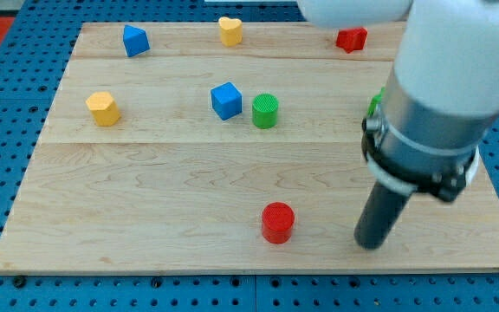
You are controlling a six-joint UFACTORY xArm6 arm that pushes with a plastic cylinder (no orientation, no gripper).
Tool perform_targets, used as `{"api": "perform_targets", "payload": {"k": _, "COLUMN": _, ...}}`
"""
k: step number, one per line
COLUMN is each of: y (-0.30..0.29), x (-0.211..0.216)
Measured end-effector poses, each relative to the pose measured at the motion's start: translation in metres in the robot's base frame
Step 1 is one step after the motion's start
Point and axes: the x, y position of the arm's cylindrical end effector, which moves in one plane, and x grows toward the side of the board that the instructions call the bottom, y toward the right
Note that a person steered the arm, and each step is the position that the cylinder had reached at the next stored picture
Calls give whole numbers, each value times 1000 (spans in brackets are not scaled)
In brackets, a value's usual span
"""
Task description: Push the green circle right to the red circle
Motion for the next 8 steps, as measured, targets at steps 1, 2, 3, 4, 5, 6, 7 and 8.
{"api": "perform_targets", "payload": {"k": 1, "y": -79, "x": 5}}
{"api": "perform_targets", "payload": {"k": 2, "y": -97, "x": -36}}
{"api": "perform_targets", "payload": {"k": 3, "y": -56, "x": -19}}
{"api": "perform_targets", "payload": {"k": 4, "y": -48, "x": -23}}
{"api": "perform_targets", "payload": {"k": 5, "y": -48, "x": -23}}
{"api": "perform_targets", "payload": {"k": 6, "y": -46, "x": -57}}
{"api": "perform_targets", "payload": {"k": 7, "y": -46, "x": -60}}
{"api": "perform_targets", "payload": {"k": 8, "y": -49, "x": -71}}
